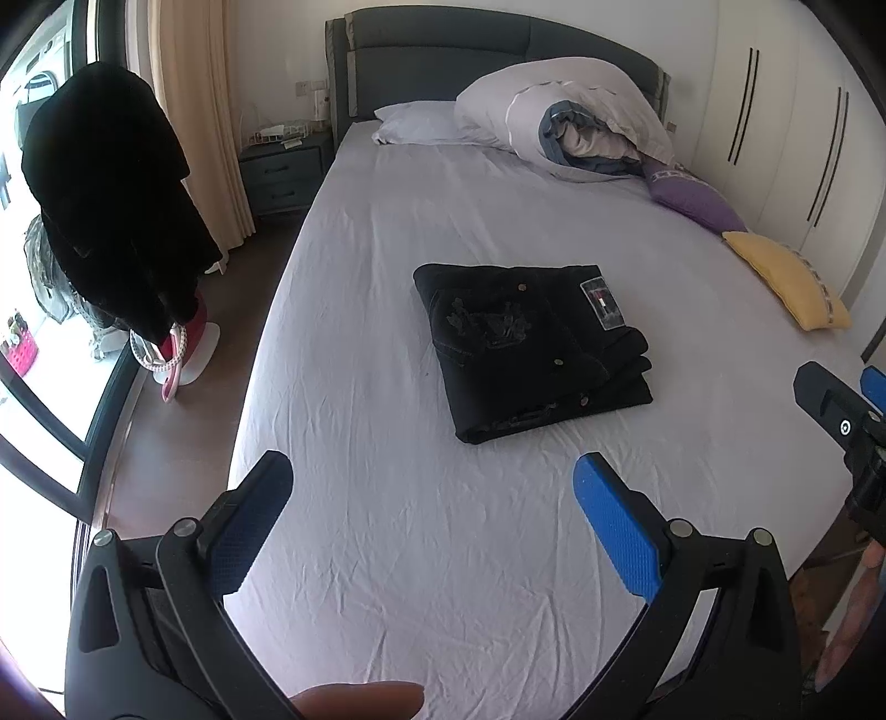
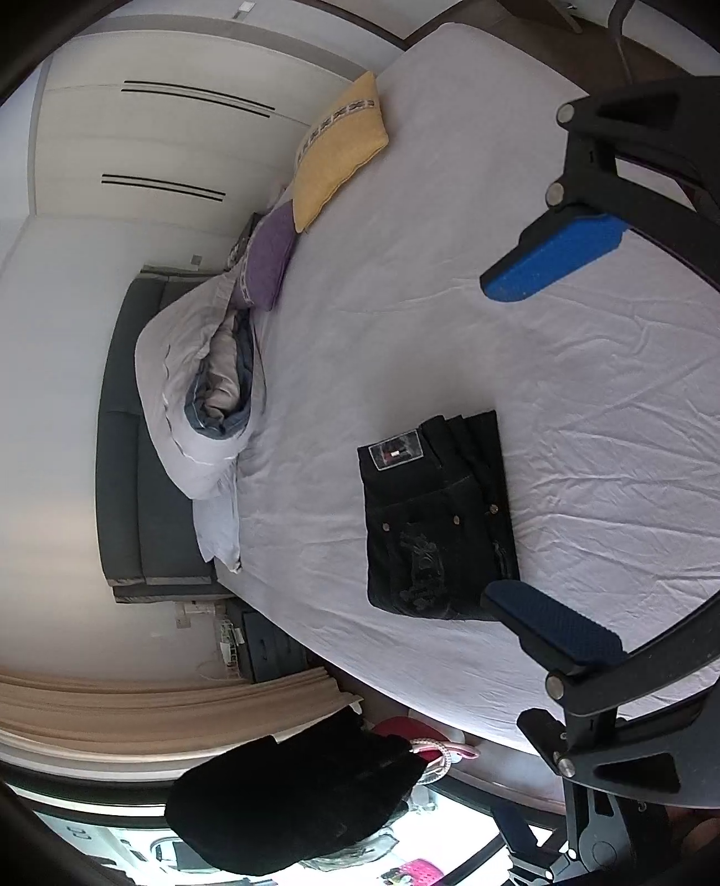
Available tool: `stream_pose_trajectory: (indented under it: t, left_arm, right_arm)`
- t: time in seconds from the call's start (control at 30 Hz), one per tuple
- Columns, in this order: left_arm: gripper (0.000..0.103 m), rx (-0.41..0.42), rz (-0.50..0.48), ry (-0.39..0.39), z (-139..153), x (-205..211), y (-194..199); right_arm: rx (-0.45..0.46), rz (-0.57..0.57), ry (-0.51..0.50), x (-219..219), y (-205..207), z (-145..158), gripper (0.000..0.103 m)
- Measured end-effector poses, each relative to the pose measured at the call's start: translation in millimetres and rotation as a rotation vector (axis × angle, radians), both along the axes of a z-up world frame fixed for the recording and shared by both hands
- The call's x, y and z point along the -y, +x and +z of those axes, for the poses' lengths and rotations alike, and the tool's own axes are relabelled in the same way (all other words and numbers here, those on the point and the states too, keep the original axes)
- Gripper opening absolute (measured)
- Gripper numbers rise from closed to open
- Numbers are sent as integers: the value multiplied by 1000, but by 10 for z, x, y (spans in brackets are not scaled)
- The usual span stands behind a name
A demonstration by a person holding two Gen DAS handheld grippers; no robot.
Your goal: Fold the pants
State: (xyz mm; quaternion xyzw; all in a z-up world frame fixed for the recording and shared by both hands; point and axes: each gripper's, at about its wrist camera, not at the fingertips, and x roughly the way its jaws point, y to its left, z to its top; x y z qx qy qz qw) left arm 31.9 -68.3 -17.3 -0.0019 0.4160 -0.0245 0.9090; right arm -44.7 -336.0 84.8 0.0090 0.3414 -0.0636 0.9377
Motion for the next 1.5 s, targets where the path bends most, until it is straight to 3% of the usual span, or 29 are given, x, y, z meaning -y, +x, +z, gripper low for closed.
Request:
stream_pose_trajectory:
  t: [1.5]
  left_arm:
    - [103, -10, 9, -1, -85, -24, 14]
  right_arm:
    - [-48, 30, -4, -158, 25, -111, 103]
